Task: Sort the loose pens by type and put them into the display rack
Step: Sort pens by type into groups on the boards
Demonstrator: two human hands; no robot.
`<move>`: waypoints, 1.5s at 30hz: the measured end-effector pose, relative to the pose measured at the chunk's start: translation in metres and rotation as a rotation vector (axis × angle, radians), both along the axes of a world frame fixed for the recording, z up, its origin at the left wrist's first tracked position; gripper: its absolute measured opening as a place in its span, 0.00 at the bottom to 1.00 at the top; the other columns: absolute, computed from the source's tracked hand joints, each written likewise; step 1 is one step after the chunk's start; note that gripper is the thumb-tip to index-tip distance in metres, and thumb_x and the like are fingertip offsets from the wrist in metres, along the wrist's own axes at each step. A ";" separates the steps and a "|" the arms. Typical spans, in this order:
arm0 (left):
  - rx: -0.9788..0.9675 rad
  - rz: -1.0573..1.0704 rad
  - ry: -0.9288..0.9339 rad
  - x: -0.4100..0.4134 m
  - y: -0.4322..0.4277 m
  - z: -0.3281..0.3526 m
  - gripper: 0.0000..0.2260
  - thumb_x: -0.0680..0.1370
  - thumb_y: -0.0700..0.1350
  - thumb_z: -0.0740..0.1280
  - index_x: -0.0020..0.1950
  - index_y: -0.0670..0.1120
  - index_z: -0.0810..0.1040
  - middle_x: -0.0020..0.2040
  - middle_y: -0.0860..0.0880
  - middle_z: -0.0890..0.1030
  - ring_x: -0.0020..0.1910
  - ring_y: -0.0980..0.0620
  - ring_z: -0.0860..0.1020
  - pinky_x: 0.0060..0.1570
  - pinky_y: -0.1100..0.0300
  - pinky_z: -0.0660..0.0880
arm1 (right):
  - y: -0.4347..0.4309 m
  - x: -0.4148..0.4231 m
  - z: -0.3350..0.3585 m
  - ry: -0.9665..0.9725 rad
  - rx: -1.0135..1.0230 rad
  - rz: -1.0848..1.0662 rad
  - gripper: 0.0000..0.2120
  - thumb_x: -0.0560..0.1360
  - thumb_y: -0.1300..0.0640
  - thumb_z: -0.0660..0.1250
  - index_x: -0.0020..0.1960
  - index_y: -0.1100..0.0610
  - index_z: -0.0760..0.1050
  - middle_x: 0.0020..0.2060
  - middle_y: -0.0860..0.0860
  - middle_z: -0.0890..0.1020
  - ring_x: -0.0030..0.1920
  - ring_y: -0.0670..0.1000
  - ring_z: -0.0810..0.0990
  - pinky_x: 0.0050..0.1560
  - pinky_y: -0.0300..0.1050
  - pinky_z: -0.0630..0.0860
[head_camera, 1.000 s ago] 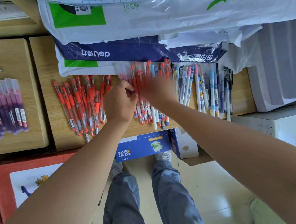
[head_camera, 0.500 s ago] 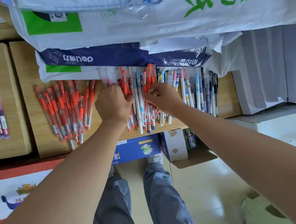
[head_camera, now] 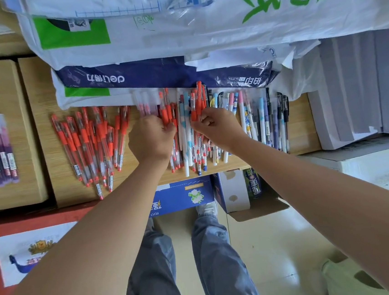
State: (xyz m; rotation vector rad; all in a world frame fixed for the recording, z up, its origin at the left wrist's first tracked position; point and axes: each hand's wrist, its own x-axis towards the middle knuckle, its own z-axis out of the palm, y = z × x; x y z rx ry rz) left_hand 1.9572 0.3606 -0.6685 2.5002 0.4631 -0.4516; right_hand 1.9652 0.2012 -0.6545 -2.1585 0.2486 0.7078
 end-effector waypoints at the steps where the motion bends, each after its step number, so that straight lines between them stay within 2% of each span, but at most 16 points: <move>1: -0.030 0.019 -0.022 -0.001 0.002 0.000 0.12 0.75 0.50 0.68 0.36 0.44 0.80 0.33 0.49 0.81 0.34 0.48 0.79 0.35 0.53 0.77 | 0.001 0.000 0.001 -0.003 0.005 -0.006 0.10 0.76 0.55 0.67 0.47 0.63 0.79 0.36 0.51 0.83 0.32 0.47 0.81 0.37 0.43 0.80; 5: -0.146 0.044 -0.124 -0.009 0.013 0.004 0.10 0.76 0.47 0.66 0.41 0.41 0.80 0.34 0.48 0.81 0.33 0.48 0.78 0.29 0.59 0.70 | 0.010 0.000 0.001 0.020 0.046 0.007 0.09 0.77 0.55 0.67 0.47 0.62 0.77 0.34 0.50 0.82 0.28 0.43 0.80 0.32 0.39 0.79; 8: -0.231 0.115 -0.207 -0.013 0.035 0.005 0.10 0.77 0.45 0.65 0.40 0.40 0.80 0.34 0.45 0.82 0.32 0.48 0.78 0.32 0.62 0.71 | 0.028 0.000 0.004 0.010 0.067 0.056 0.08 0.77 0.56 0.67 0.44 0.61 0.76 0.35 0.52 0.82 0.31 0.46 0.82 0.32 0.39 0.79; 12: -0.134 0.144 -0.219 -0.021 0.079 0.006 0.09 0.76 0.45 0.67 0.38 0.41 0.78 0.32 0.46 0.79 0.31 0.47 0.74 0.31 0.55 0.65 | 0.072 0.000 0.006 0.029 0.101 0.133 0.06 0.76 0.55 0.68 0.42 0.55 0.75 0.37 0.50 0.82 0.34 0.50 0.83 0.39 0.43 0.81; 15: -0.033 0.151 -0.177 -0.026 0.113 0.006 0.06 0.75 0.46 0.69 0.45 0.43 0.79 0.37 0.47 0.81 0.37 0.46 0.78 0.39 0.55 0.70 | 0.116 0.000 0.002 0.034 0.083 0.191 0.07 0.76 0.54 0.69 0.45 0.57 0.78 0.40 0.52 0.83 0.34 0.48 0.81 0.45 0.48 0.81; 18: -0.006 0.140 -0.129 -0.030 0.135 0.004 0.10 0.74 0.47 0.71 0.52 0.44 0.78 0.40 0.50 0.81 0.39 0.51 0.77 0.44 0.58 0.70 | 0.155 -0.001 -0.004 0.022 0.036 0.249 0.10 0.75 0.53 0.69 0.47 0.61 0.80 0.43 0.54 0.84 0.39 0.50 0.80 0.48 0.47 0.79; 20: -0.012 0.143 -0.135 -0.032 0.145 -0.001 0.12 0.73 0.48 0.72 0.52 0.44 0.77 0.39 0.52 0.79 0.38 0.51 0.77 0.42 0.58 0.70 | 0.173 -0.003 -0.008 0.012 0.018 0.226 0.11 0.74 0.52 0.70 0.46 0.61 0.81 0.43 0.55 0.84 0.41 0.52 0.81 0.46 0.46 0.78; 23: -0.026 0.130 -0.147 -0.036 0.154 -0.006 0.11 0.74 0.47 0.71 0.53 0.44 0.76 0.40 0.50 0.80 0.40 0.50 0.79 0.40 0.59 0.70 | 0.183 -0.007 -0.010 -0.022 0.010 0.180 0.11 0.74 0.52 0.71 0.50 0.60 0.79 0.42 0.51 0.82 0.37 0.48 0.78 0.39 0.40 0.75; 26: 0.000 0.094 -0.170 -0.039 0.158 -0.005 0.09 0.77 0.46 0.67 0.55 0.44 0.75 0.48 0.46 0.81 0.40 0.54 0.77 0.40 0.63 0.67 | 0.174 -0.010 -0.009 -0.055 0.018 0.120 0.10 0.75 0.57 0.70 0.53 0.60 0.77 0.43 0.51 0.82 0.38 0.48 0.79 0.42 0.41 0.79; 28: 0.014 0.069 -0.192 -0.040 0.155 -0.002 0.08 0.78 0.45 0.66 0.54 0.44 0.75 0.50 0.46 0.80 0.41 0.52 0.78 0.38 0.61 0.68 | 0.159 -0.012 -0.007 -0.117 0.004 0.091 0.06 0.76 0.59 0.68 0.52 0.60 0.78 0.40 0.49 0.81 0.35 0.45 0.79 0.42 0.39 0.79; 31: -0.018 -0.026 -0.254 -0.037 0.140 0.001 0.05 0.77 0.45 0.66 0.51 0.46 0.77 0.47 0.50 0.80 0.40 0.51 0.78 0.37 0.57 0.72 | 0.131 -0.012 -0.006 -0.211 -0.101 -0.015 0.03 0.75 0.60 0.67 0.48 0.58 0.78 0.34 0.45 0.79 0.31 0.39 0.75 0.35 0.34 0.76; 34: -0.090 -0.158 -0.264 -0.029 0.117 0.004 0.03 0.77 0.44 0.67 0.48 0.46 0.78 0.39 0.54 0.78 0.34 0.55 0.75 0.32 0.64 0.71 | 0.107 -0.013 -0.006 -0.234 -0.241 -0.073 0.05 0.75 0.58 0.68 0.48 0.58 0.77 0.34 0.47 0.78 0.31 0.42 0.75 0.32 0.36 0.74; 37: -0.134 -0.260 -0.179 -0.024 0.096 0.003 0.04 0.76 0.44 0.68 0.49 0.46 0.77 0.37 0.53 0.78 0.34 0.54 0.76 0.33 0.59 0.74 | 0.101 -0.016 -0.008 -0.164 -0.359 0.030 0.13 0.73 0.49 0.71 0.49 0.58 0.76 0.36 0.50 0.81 0.35 0.48 0.79 0.37 0.43 0.79; 40: -0.094 -0.291 -0.088 -0.023 0.086 0.001 0.05 0.76 0.43 0.69 0.50 0.46 0.76 0.37 0.51 0.80 0.34 0.52 0.78 0.32 0.58 0.74 | 0.107 -0.015 -0.010 -0.130 -0.489 0.164 0.23 0.71 0.39 0.71 0.49 0.59 0.73 0.38 0.51 0.78 0.37 0.51 0.77 0.36 0.44 0.75; 43: -0.018 -0.276 -0.068 -0.023 0.089 0.000 0.08 0.76 0.42 0.68 0.55 0.47 0.77 0.41 0.51 0.82 0.35 0.52 0.78 0.30 0.63 0.68 | 0.113 -0.009 -0.009 -0.137 -0.527 0.250 0.19 0.73 0.42 0.70 0.49 0.58 0.72 0.38 0.50 0.74 0.38 0.51 0.73 0.36 0.43 0.69; 45: 0.009 -0.261 -0.060 -0.023 0.093 -0.001 0.09 0.77 0.42 0.68 0.57 0.46 0.78 0.43 0.51 0.83 0.37 0.53 0.78 0.32 0.66 0.67 | 0.116 -0.006 -0.010 -0.119 -0.509 0.262 0.16 0.74 0.45 0.70 0.42 0.56 0.70 0.34 0.49 0.72 0.38 0.50 0.73 0.35 0.41 0.68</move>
